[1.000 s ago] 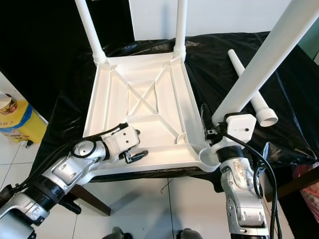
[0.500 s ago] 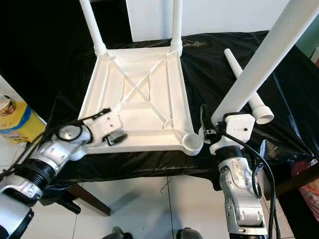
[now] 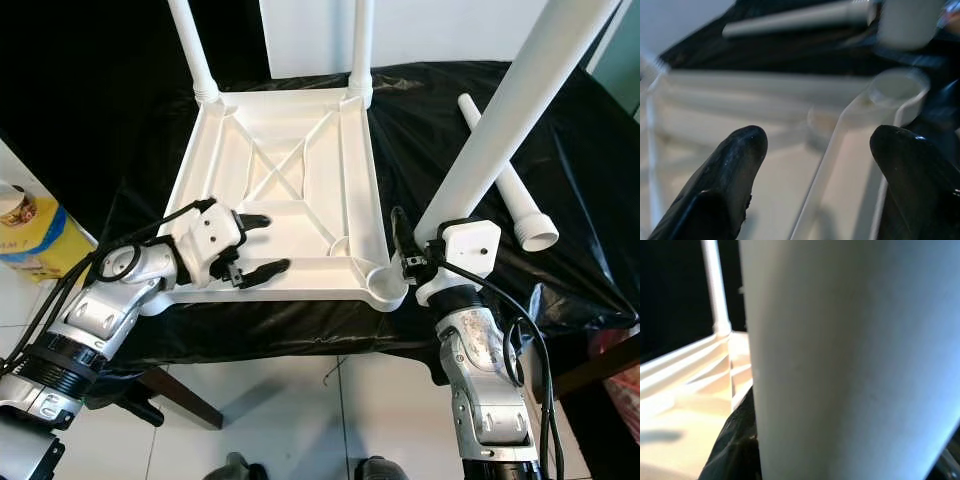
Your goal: Building children table
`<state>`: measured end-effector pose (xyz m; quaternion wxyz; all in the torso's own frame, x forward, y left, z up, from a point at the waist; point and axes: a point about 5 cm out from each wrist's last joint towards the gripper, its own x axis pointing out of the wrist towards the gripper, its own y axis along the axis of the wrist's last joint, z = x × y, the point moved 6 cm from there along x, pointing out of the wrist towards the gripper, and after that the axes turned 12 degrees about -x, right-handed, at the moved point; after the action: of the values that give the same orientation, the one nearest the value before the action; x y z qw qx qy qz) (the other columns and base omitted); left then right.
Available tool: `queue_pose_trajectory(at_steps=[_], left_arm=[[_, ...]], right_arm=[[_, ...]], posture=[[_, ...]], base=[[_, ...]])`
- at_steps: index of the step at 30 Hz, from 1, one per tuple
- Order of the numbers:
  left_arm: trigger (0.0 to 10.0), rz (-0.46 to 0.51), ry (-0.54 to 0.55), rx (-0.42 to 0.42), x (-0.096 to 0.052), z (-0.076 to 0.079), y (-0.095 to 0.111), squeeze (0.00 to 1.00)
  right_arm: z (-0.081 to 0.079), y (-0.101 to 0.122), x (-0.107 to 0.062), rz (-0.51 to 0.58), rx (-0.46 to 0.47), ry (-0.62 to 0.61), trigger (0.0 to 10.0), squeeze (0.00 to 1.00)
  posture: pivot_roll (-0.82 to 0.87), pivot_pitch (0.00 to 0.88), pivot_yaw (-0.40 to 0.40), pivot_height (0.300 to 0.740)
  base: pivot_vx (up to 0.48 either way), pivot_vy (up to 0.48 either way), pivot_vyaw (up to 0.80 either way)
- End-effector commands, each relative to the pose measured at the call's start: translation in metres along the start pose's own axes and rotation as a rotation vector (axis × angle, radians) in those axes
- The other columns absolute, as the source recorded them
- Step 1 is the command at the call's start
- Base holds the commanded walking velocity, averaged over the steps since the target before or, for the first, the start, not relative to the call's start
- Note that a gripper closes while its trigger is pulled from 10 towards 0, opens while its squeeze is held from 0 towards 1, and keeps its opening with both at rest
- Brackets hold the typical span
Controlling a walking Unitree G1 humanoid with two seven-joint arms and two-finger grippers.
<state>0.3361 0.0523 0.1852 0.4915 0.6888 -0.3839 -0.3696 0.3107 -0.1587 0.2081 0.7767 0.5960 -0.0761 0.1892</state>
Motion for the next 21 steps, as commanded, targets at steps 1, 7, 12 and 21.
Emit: queue_pose_trajectory(at_steps=[1, 7, 12, 21], left_arm=[[10.0, 0.047, -0.051, -0.049, -0.001, 0.010, 0.010, 0.00], [10.0, 0.153, -0.188, -0.121, -0.001, 0.028, 0.043, 1.00], [10.0, 0.185, -0.310, -0.131, -0.005, 0.045, 0.059, 1.00], [10.0, 0.223, -0.374, -0.148, -0.004, 0.055, 0.073, 0.00]], right_arm=[[-0.002, -0.002, 0.001, -0.006, 0.010, 0.063, 10.0, 0.00], [-0.011, -0.002, 0.009, -0.011, 0.059, 0.261, 10.0, 0.00], [-0.023, 0.003, 0.011, -0.004, 0.145, 0.423, 10.0, 0.00], [-0.039, 0.003, 0.008, -0.009, 0.174, 0.585, 10.0, 0.00]], posture=[[-0.08, 0.083, 0.011, 0.740], [-0.06, 0.072, -0.008, 0.740], [-0.05, 0.060, -0.024, 0.740], [-0.04, 0.040, -0.044, 0.740]], base=[[0.000, 0.000, 0.00], [0.000, 0.000, 0.00], [0.000, 0.000, 0.00], [0.000, 0.000, 0.00]])
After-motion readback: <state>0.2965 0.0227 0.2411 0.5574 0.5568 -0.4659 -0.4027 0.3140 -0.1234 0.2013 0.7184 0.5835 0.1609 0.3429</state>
